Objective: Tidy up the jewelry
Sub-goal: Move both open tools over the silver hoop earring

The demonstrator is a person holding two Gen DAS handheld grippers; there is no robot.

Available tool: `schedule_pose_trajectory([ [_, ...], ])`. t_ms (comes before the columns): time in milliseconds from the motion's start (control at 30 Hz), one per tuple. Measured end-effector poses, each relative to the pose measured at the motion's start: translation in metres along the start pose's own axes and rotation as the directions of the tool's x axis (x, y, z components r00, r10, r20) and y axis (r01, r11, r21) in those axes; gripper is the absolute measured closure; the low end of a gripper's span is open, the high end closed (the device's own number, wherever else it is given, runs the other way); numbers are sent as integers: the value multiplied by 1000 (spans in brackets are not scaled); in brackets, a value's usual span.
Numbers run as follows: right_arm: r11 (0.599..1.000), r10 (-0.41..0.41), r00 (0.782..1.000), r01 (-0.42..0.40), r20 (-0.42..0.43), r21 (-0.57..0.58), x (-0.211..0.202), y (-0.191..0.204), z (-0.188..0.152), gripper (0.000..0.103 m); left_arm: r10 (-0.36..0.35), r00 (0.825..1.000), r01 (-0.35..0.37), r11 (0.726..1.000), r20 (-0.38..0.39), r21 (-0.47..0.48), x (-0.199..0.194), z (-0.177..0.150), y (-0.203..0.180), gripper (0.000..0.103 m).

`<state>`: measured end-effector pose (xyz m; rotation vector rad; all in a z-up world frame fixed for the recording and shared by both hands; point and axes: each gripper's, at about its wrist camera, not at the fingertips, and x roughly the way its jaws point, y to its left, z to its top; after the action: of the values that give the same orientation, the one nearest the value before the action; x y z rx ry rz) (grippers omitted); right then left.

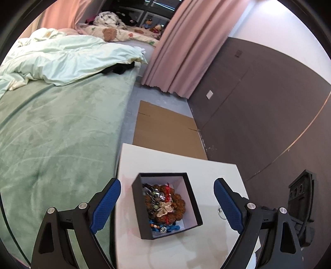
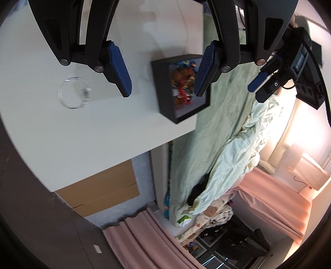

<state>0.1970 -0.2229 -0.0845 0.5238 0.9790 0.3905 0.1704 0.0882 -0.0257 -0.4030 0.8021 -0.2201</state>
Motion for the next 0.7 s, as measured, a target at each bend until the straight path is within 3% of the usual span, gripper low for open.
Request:
schedule_pose_trajectory([
  [267, 999, -34, 998, 34, -45, 3, -20, -35, 1, 38, -16, 999, 19, 994, -28, 105, 11, -11, -32, 12],
  [333, 999, -41, 997, 41, -68, 8, -22, -43, 0, 11, -13, 999, 18, 988, -34, 155, 17, -16, -44, 12],
  [367, 999, -44, 997, 45, -63, 11, -25, -46, 0, 7, -11, 999, 18, 985, -41, 172, 20, -18, -49, 12],
  [500, 997, -61, 997, 62, -42, 33, -36, -60, 3, 6, -12, 997, 29, 972, -78, 232, 35, -29, -70, 12],
  [700, 982, -152, 987, 156, -43, 110, -49, -91, 6, 6, -33, 987, 81, 945, -155, 316, 60, -42, -101, 26],
])
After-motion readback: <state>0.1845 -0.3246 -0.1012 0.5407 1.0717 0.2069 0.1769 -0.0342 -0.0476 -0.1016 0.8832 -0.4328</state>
